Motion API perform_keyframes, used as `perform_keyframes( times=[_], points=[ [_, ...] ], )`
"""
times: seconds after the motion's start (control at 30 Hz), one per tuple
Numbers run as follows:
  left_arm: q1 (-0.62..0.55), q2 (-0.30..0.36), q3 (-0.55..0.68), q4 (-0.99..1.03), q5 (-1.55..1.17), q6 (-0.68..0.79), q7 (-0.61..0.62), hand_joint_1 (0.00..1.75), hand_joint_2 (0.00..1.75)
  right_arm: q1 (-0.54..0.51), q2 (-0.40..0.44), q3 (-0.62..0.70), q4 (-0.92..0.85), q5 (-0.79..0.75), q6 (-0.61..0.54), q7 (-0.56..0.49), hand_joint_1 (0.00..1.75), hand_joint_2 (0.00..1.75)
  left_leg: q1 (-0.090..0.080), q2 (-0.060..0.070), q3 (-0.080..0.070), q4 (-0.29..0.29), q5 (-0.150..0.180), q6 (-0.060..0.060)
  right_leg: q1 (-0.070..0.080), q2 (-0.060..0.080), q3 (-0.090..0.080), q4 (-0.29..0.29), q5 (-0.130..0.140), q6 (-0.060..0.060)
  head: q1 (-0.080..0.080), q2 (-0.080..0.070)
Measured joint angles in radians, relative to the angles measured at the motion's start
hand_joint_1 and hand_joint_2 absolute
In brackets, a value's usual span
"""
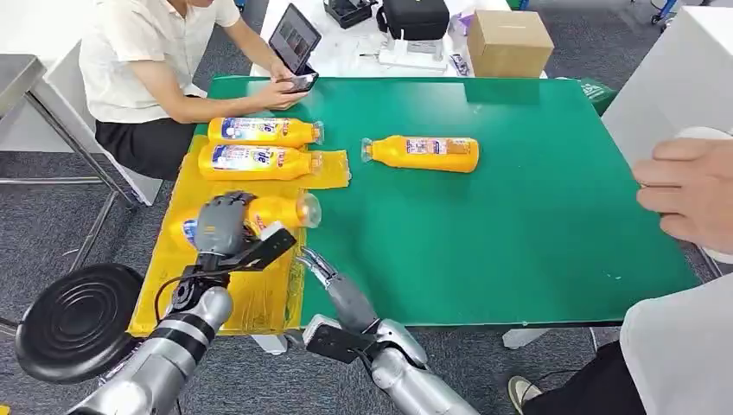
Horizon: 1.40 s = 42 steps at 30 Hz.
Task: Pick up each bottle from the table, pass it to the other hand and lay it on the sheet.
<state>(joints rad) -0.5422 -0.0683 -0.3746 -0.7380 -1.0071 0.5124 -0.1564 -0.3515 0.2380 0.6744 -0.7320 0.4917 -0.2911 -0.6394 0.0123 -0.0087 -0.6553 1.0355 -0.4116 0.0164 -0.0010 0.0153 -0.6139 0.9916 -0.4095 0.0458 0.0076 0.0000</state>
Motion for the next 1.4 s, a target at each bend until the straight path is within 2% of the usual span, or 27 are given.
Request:
perform_keyframes(
  times=[0.23, 0.37, 0.4, 0.47, 0.53, 1.03, 1.23, 1.4],
  points=[
    [-0.068, -0.03, 0.0, 0.117, 0.005, -0.069, -0.018, 1.75, 1.75, -0.003, 0.007, -0.004, 0.0, 0.002, 0.01, -0.003, 0.0, 1.75, 0.0, 0.0, 0.0, 0.0, 0.0, 0.0, 0.0, 0.0, 0.0, 0.0, 0.0, 0.0, 0.0, 0.0],
    [-0.106, -0.038, 0.0, 0.163, 0.034, -0.205, -0.032, 1.75, 1.75, -0.004, 0.007, -0.006, 0.0, 0.002, 0.012, -0.004, 0.0, 1.75, 0.0, 0.0, 0.0, 0.0, 0.0, 0.0, 0.0, 0.0, 0.0, 0.0, 0.0, 0.0, 0.0, 0.0],
    [-0.12, -0.042, 0.0, 0.173, 0.047, -0.239, -0.032, 1.62, 1.75, -0.004, 0.007, -0.008, 0.0, 0.0, 0.012, -0.004, 0.0, 1.75, 0.0, 0.0, 0.0, 0.0, 0.0, 0.0, 0.0, 0.0, 0.0, 0.0, 0.0, 0.0, 0.0, 0.0],
    [-0.137, -0.049, 0.0, 0.187, 0.067, -0.296, -0.031, 0.42, 1.75, -0.004, 0.009, -0.015, -0.003, -0.007, 0.013, -0.004, 0.0, 1.75, 0.0, 0.0, 0.0, 0.0, 0.0, 0.0, 0.0, 0.0, 0.001, 0.0, 0.0, 0.0, 0.0, 0.0],
    [-0.15, -0.059, 0.0, 0.201, 0.077, -0.343, -0.022, 0.02, 1.75, -0.004, 0.01, -0.021, -0.003, -0.007, 0.018, -0.007, 0.0, 1.75, 0.0, -0.001, 0.001, 0.0, 0.0, 0.0, 0.0, -0.001, 0.002, 0.0, 0.0, 0.0, 0.0, 0.0],
    [-0.213, -0.107, -0.052, 0.296, -0.004, -0.465, 0.16, 0.0, 1.75, -0.004, 0.017, -0.038, -0.003, -0.006, 0.021, -0.014, 0.0, 1.75, 0.0, -0.001, 0.002, 0.0, 0.0, 0.0, 0.0, -0.001, 0.002, 0.0, 0.0, 0.0, -0.001, 0.0],
    [-0.216, -0.118, -0.088, 0.311, -0.047, -0.449, 0.2, 0.0, 1.75, 0.001, 0.017, -0.047, -0.003, -0.005, 0.019, -0.014, 0.0, 1.75, 0.0, -0.001, 0.001, 0.0, 0.0, 0.0, 0.0, -0.001, 0.001, 0.0, 0.0, 0.0, 0.0, 0.0],
    [-0.215, -0.122, -0.111, 0.313, -0.062, -0.406, 0.185, 0.0, 1.75, 0.009, 0.017, -0.055, -0.003, -0.004, 0.009, -0.014, 0.0, 1.75, 0.0, -0.001, 0.001, 0.0, 0.0, 0.0, 0.0, -0.001, 0.001, 0.0, 0.0, 0.0, 0.0, 0.0]
  ],
)
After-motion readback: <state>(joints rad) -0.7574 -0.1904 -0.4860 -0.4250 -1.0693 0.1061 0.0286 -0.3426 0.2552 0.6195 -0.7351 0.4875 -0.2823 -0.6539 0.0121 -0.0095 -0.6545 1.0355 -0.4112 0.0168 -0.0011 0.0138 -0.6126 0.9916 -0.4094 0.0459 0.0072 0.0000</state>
